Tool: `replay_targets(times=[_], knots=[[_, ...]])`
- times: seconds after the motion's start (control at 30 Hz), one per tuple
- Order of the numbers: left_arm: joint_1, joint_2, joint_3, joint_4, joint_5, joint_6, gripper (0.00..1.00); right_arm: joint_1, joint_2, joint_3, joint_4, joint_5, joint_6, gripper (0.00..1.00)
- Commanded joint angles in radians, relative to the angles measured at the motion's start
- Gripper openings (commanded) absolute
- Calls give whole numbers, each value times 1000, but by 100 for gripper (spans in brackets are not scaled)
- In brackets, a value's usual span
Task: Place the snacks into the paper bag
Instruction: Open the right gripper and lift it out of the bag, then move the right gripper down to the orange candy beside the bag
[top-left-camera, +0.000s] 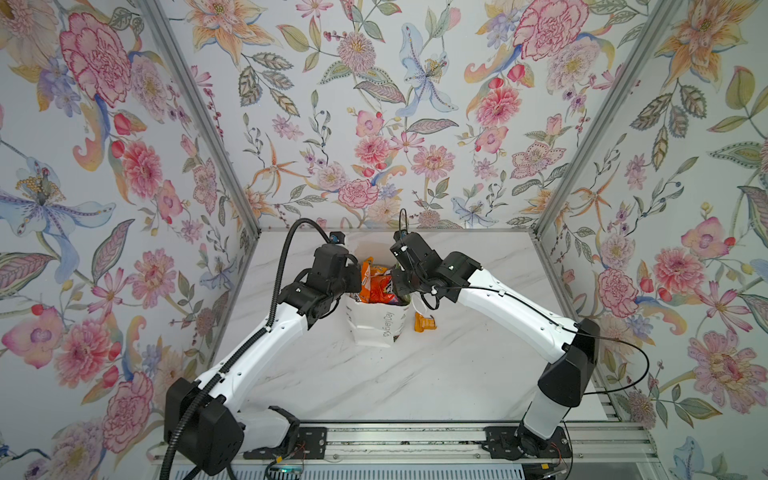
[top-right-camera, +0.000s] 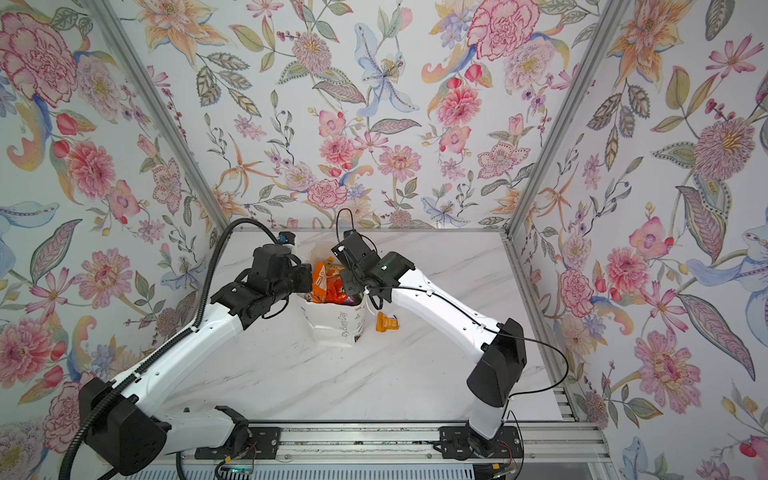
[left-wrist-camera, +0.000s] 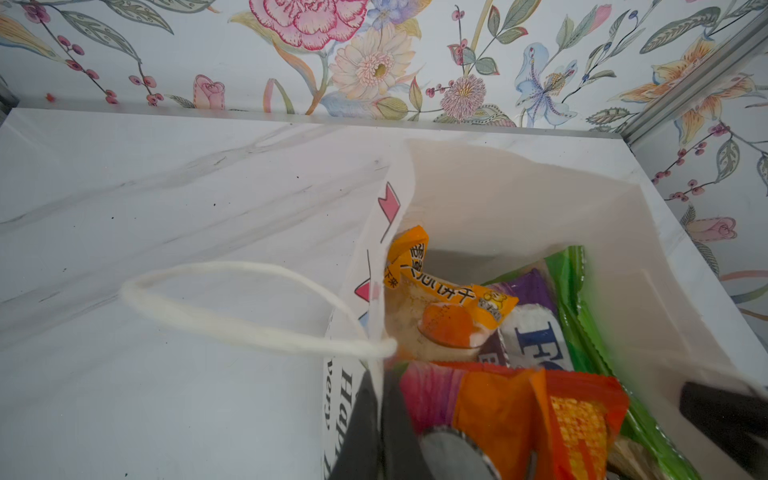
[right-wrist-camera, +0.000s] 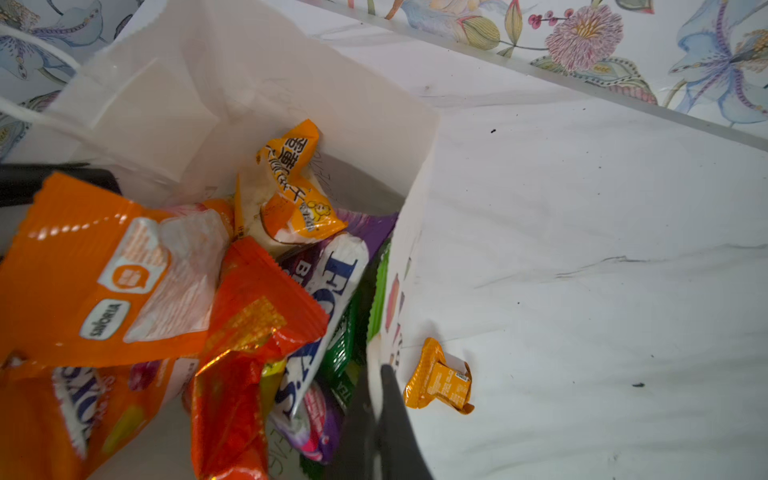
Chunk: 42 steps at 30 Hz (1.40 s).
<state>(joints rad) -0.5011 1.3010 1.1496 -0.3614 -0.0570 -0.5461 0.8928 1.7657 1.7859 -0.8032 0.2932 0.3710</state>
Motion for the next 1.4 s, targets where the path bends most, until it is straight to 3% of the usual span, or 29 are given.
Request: replay_targets(times=[0.0, 0.23, 0.4, 0.5, 0.63, 0.8, 0.93, 1.17, 1.37], knots=[[-11, -43, 36, 8, 8, -7, 0, 7, -13, 44, 25, -26, 12, 0], [-10, -90, 25, 46, -13, -3, 0, 6, -28, 89, 25, -9, -11, 2], [-10, -78, 16, 41, -14, -5, 0, 7, -57, 80, 25, 1, -14, 22], [-10, -78, 9, 41, -27, -2, 0, 8, -103, 56, 25, 19, -16, 41], [-11, -84, -5, 47, -35, -2, 0, 7, -217, -11, 33, 66, -17, 53], [-9, -90, -16, 57, -43, -3, 0, -17, -426, -220, 138, 116, -19, 66], [-8, -97, -23, 70, -47, -1, 0, -97, -583, -434, 221, 109, 11, 73], [-7, -123, -53, 97, -64, -4, 0, -327, -711, -760, 294, -65, 121, 73], [-10, -147, -77, 119, -81, -16, 0, -413, -692, -944, 405, -212, 203, 73]])
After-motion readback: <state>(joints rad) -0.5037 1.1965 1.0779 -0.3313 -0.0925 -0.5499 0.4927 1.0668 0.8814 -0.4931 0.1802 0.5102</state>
